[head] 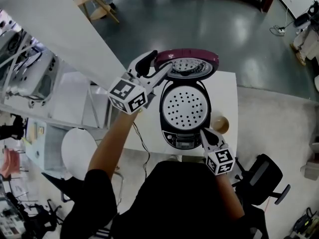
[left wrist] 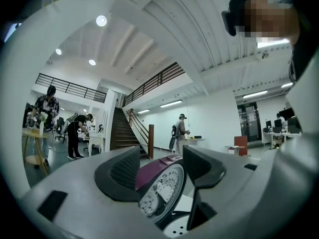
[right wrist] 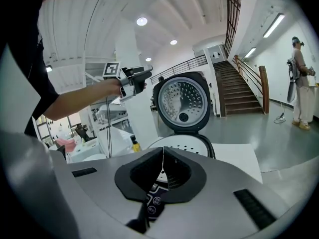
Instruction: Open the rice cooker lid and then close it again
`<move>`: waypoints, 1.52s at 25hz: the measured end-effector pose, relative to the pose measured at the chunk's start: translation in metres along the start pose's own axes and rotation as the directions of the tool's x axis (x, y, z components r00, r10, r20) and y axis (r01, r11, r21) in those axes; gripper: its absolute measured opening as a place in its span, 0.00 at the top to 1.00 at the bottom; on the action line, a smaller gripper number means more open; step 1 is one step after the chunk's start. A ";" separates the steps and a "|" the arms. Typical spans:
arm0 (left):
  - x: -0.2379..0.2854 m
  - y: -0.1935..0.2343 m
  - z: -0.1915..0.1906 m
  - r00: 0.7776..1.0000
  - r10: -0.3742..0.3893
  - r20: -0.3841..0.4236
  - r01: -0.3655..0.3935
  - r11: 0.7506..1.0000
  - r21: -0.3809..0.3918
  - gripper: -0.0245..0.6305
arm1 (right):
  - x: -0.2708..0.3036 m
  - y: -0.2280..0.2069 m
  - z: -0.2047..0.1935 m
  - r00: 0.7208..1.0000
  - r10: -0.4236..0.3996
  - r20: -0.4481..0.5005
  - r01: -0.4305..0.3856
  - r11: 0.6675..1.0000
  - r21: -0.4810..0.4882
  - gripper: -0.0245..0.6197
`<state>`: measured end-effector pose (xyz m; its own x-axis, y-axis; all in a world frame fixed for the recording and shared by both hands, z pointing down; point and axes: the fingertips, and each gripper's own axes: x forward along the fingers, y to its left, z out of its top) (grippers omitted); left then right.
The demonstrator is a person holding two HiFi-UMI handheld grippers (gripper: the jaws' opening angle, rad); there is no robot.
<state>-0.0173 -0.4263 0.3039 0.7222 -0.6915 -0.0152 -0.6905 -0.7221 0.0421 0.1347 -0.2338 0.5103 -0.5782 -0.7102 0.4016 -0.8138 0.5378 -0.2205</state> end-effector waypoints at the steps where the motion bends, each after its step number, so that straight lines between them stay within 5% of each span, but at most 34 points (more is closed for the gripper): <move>1: 0.004 0.003 0.000 1.000 -0.002 -0.006 0.002 1.000 0.000 0.58 | 0.002 -0.003 0.003 1.000 0.003 0.003 -0.003 1.000 0.002 0.96; 6: 0.023 0.021 -0.005 0.999 0.004 -0.036 -0.005 0.999 -0.039 0.58 | 0.010 -0.016 0.005 1.000 0.020 -0.020 -0.020 1.000 0.002 0.96; 13: 0.043 0.041 -0.018 0.993 0.037 -0.113 -0.034 0.999 0.034 0.58 | 0.017 -0.036 0.006 0.999 0.028 -0.038 -0.027 0.999 0.029 0.96; 19: 0.051 0.051 -0.030 0.992 0.008 -0.128 -0.011 1.000 -0.026 0.58 | 0.020 -0.051 0.006 0.999 0.018 -0.049 -0.016 0.999 0.052 0.96; 38: 0.052 0.040 -0.040 0.977 -0.091 -0.195 0.092 0.996 -0.005 0.64 | 0.028 -0.049 0.004 0.998 0.022 -0.053 -0.018 0.997 0.081 0.96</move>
<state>-0.0060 -0.4908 0.3445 0.7763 -0.6055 0.1756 -0.6207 -0.7827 0.0451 0.1578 -0.2823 0.5286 -0.5922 -0.6730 0.4431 -0.8054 0.5118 -0.2991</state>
